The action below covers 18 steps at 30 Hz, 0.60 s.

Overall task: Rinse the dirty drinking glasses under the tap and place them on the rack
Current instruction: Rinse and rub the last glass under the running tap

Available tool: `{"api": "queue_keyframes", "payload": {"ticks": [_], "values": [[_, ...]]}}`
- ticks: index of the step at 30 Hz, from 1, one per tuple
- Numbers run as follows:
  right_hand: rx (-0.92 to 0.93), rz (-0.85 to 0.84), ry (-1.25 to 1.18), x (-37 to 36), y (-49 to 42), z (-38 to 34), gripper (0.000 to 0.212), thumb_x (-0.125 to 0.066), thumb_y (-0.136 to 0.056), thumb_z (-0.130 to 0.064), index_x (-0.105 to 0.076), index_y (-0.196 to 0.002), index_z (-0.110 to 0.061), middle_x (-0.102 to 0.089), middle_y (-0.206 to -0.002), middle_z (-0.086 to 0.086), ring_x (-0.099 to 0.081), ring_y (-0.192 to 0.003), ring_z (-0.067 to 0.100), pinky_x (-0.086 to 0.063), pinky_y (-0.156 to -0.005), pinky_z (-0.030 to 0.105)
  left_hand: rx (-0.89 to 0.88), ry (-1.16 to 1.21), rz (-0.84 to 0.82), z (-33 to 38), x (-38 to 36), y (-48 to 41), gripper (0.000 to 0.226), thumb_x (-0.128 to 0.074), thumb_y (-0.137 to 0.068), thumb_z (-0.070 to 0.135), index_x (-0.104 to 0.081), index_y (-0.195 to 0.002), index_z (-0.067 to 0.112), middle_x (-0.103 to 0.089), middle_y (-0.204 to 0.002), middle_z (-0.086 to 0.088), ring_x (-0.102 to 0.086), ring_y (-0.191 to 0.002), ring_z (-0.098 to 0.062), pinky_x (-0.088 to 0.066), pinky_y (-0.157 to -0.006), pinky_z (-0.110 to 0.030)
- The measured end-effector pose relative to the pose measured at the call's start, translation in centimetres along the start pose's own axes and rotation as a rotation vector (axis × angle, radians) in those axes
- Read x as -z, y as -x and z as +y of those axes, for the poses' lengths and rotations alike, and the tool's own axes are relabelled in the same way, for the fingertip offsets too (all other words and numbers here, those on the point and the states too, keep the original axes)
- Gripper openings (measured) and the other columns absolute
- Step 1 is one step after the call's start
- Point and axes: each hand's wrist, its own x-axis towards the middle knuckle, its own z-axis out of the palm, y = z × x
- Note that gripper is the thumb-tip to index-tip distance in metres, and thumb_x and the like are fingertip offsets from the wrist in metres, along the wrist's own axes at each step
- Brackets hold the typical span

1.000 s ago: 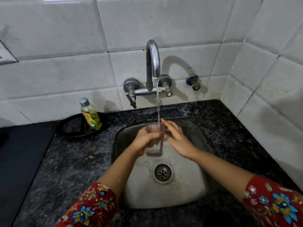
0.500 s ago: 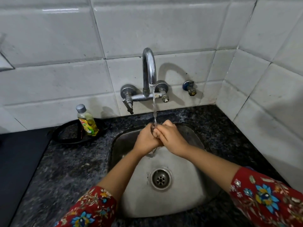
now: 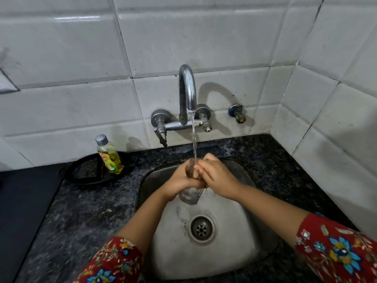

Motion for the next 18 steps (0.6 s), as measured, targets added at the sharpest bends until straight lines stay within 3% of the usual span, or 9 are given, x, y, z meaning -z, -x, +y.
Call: {"api": "queue_keyframes", "payload": {"ticks": [2, 4, 7, 10, 13, 15, 17, 18], "values": [[0.024, -0.018, 0.006, 0.4, 0.3, 0.3, 0.040, -0.031, -0.093, -0.040, -0.060, -0.083, -0.015, -0.045, -0.082, -0.002, -0.047, -0.077, 0.014, -0.040, -0.072, 0.025, 0.065, 0.184, -0.114, 0.0, 0.6, 0.4, 0.031, -0.075, -0.064, 0.006, -0.063, -0.092, 0.011, -0.069, -0.085, -0.003, -0.066, -0.083, -0.015, -0.051, -0.077, -0.027], [0.016, -0.045, 0.072, 0.3, 0.0, 0.3, 0.040, -0.030, -0.094, -0.041, -0.060, -0.082, -0.017, -0.050, -0.082, 0.002, -0.049, -0.078, 0.017, -0.042, -0.074, 0.030, 0.088, 0.144, -0.028, -0.4, 0.2, 0.2, 0.029, -0.074, -0.055, 0.015, -0.066, -0.082, 0.012, -0.070, -0.078, -0.002, -0.067, -0.076, -0.015, -0.051, -0.075, -0.028], [-0.125, -0.125, 0.168, -0.7, -1.1, 0.3, 0.033, -0.034, -0.098, -0.035, -0.060, -0.082, -0.021, -0.061, -0.085, 0.007, -0.055, -0.083, 0.023, -0.046, -0.080, 0.043, 0.045, -0.274, 0.257, -1.2, -1.0, -0.4, 0.039, -0.075, -0.048, 0.028, -0.060, -0.082, 0.019, -0.069, -0.078, 0.004, -0.066, -0.076, -0.012, -0.051, -0.073, -0.033], [-0.129, -0.113, 0.150, -1.5, -1.3, 0.1, 0.030, -0.037, -0.099, -0.031, -0.061, -0.088, -0.018, -0.062, -0.087, 0.010, -0.056, -0.083, 0.025, -0.046, -0.077, 0.040, 0.034, -0.484, 0.438, -1.2, -1.7, 0.2, 0.044, -0.069, -0.049, 0.041, -0.051, -0.084, 0.023, -0.065, -0.079, 0.004, -0.063, -0.076, -0.015, -0.051, -0.068, -0.034], [0.003, -0.064, 0.086, -0.7, -0.4, -0.4, 0.041, -0.030, -0.095, -0.038, -0.060, -0.084, -0.012, -0.055, -0.082, 0.006, -0.052, -0.077, 0.020, -0.040, -0.071, 0.031, -0.031, -0.216, 0.154, 0.0, -0.4, 0.5, 0.038, -0.077, -0.057, 0.009, -0.060, -0.089, 0.017, -0.067, -0.087, 0.002, -0.064, -0.083, -0.010, -0.050, -0.077, -0.027], [0.045, -0.063, 0.046, -0.1, 0.2, -0.4, 0.045, -0.026, -0.094, -0.041, -0.059, -0.082, -0.013, -0.048, -0.080, -0.002, -0.046, -0.075, 0.012, -0.035, -0.069, 0.024, 0.012, -0.052, -0.039, 0.7, 0.4, 0.9, 0.031, -0.075, -0.062, -0.002, -0.065, -0.089, 0.010, -0.068, -0.087, -0.004, -0.065, -0.085, -0.014, -0.050, -0.080, -0.028], [0.022, -0.027, 0.017, 0.0, 0.5, -0.3, 0.040, -0.030, -0.097, -0.037, -0.059, -0.080, -0.014, -0.045, -0.077, -0.005, -0.045, -0.073, 0.010, -0.035, -0.068, 0.023, 0.038, -0.057, 0.007, 1.0, 0.1, 1.0, 0.027, -0.074, -0.063, -0.002, -0.064, -0.084, 0.012, -0.068, -0.080, 0.000, -0.064, -0.077, -0.010, -0.049, -0.075, -0.025], [-0.008, -0.003, -0.009, 0.0, 0.5, -0.5, 0.038, -0.033, -0.098, -0.033, -0.059, -0.079, -0.013, -0.046, -0.074, -0.008, -0.046, -0.073, 0.011, -0.036, -0.068, 0.025, 0.060, -0.127, 0.121, 1.1, -0.5, 1.0, 0.030, -0.076, -0.063, 0.002, -0.060, -0.084, 0.017, -0.066, -0.079, 0.005, -0.062, -0.074, -0.005, -0.047, -0.072, -0.024]]}}
